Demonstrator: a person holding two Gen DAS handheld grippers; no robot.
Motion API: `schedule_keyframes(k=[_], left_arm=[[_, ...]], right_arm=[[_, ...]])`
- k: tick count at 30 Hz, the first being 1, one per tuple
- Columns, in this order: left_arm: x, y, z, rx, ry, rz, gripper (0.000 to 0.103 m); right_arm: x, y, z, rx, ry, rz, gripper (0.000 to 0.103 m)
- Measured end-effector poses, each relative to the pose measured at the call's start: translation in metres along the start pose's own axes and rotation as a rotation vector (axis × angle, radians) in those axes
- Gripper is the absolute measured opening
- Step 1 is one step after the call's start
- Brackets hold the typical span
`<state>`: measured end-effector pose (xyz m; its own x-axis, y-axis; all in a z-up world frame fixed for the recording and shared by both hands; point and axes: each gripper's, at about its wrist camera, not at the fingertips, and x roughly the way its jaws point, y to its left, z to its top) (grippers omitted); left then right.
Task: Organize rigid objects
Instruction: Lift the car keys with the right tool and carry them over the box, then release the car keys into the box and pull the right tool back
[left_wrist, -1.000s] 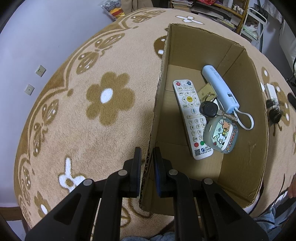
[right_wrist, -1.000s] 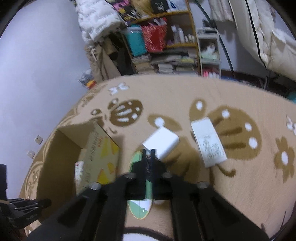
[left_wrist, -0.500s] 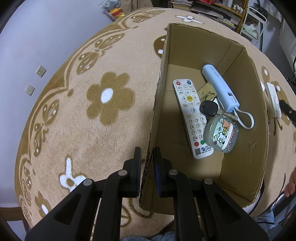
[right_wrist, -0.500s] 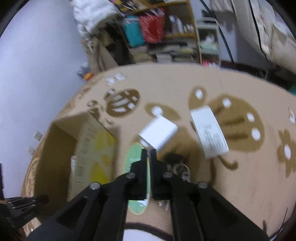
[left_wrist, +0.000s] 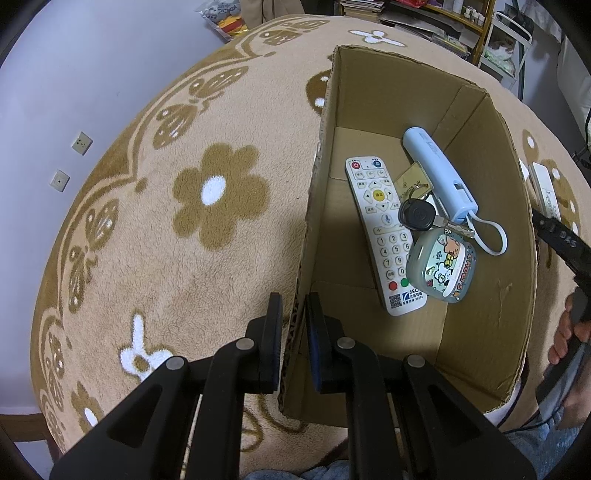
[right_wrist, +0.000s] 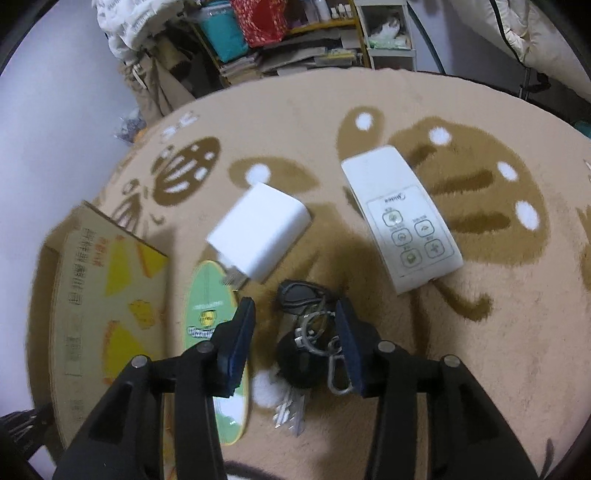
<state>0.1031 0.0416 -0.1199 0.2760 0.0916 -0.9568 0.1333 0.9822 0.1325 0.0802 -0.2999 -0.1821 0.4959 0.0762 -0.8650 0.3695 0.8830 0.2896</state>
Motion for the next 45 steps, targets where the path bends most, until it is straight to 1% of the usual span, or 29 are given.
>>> schedule_keyframes(k=[1, 2, 3, 4, 5, 6, 7, 8, 12, 14, 19, 21, 24, 29, 32, 35, 38, 40, 45], left_arm=[[0.0, 0.0, 0.0, 0.0, 0.0, 0.0, 0.013], [0.0, 0.0, 0.0, 0.0, -0.001, -0.001, 0.013], [0.0, 0.0, 0.0, 0.0, -0.001, 0.0, 0.013], [0.0, 0.0, 0.0, 0.0, 0.0, 0.0, 0.013], [0.0, 0.0, 0.0, 0.001, -0.001, 0.0, 0.013], [0.0, 0.0, 0.0, 0.001, -0.001, 0.0, 0.013], [0.0, 0.0, 0.0, 0.0, -0.001, 0.0, 0.013], [0.0, 0.0, 0.0, 0.0, -0.001, -0.001, 0.013], [0.0, -0.001, 0.0, 0.003, 0.0, 0.004, 0.013], [0.001, -0.001, -0.001, 0.001, -0.001, 0.003, 0.013], [0.001, 0.0, -0.002, -0.001, -0.002, -0.002, 0.013], [-0.001, 0.0, -0.003, -0.002, -0.003, -0.005, 0.011], [-0.001, 0.0, -0.002, -0.003, -0.003, -0.005, 0.011], [0.0, 0.0, -0.002, -0.001, -0.002, -0.002, 0.011], [0.0, 0.0, -0.001, -0.002, -0.002, -0.003, 0.012], [0.0, 0.0, -0.001, -0.005, -0.002, -0.005, 0.012], [0.0, 0.0, -0.001, -0.005, -0.002, -0.006, 0.012], [0.0, 0.0, -0.001, -0.008, -0.002, -0.008, 0.012], [0.0, -0.001, -0.001, -0.006, -0.002, -0.005, 0.012]], right_arm=[[0.003, -0.001, -0.001, -0.002, 0.007, 0.003, 0.045], [0.007, -0.002, -0.002, -0.003, 0.008, -0.003, 0.04], [0.007, -0.003, -0.002, -0.006, -0.001, -0.018, 0.028], [0.007, -0.005, -0.001, -0.002, -0.001, -0.015, 0.027], [0.006, -0.008, -0.001, 0.018, 0.0, 0.0, 0.024], [0.006, -0.01, -0.001, 0.029, 0.002, 0.014, 0.016], [0.005, -0.013, -0.001, 0.042, 0.006, 0.05, 0.008], [0.003, -0.013, -0.001, 0.049, -0.003, 0.052, 0.007], [-0.005, -0.004, -0.003, 0.017, -0.051, 0.009, 0.005], [-0.014, 0.001, -0.002, 0.026, -0.078, 0.031, 0.005], [-0.039, 0.018, 0.004, -0.014, -0.145, 0.052, 0.005], [-0.052, 0.025, 0.007, -0.028, -0.172, 0.076, 0.005], [-0.07, 0.039, 0.01, -0.07, -0.214, 0.1, 0.005], [-0.103, 0.069, 0.01, -0.138, -0.287, 0.162, 0.005], [-0.127, 0.091, 0.006, -0.184, -0.334, 0.217, 0.005], [-0.142, 0.113, -0.002, -0.234, -0.35, 0.266, 0.005], [-0.146, 0.134, -0.014, -0.281, -0.338, 0.294, 0.005], [-0.145, 0.144, -0.022, -0.307, -0.326, 0.299, 0.005], [-0.123, 0.165, -0.048, -0.38, -0.249, 0.28, 0.005]])
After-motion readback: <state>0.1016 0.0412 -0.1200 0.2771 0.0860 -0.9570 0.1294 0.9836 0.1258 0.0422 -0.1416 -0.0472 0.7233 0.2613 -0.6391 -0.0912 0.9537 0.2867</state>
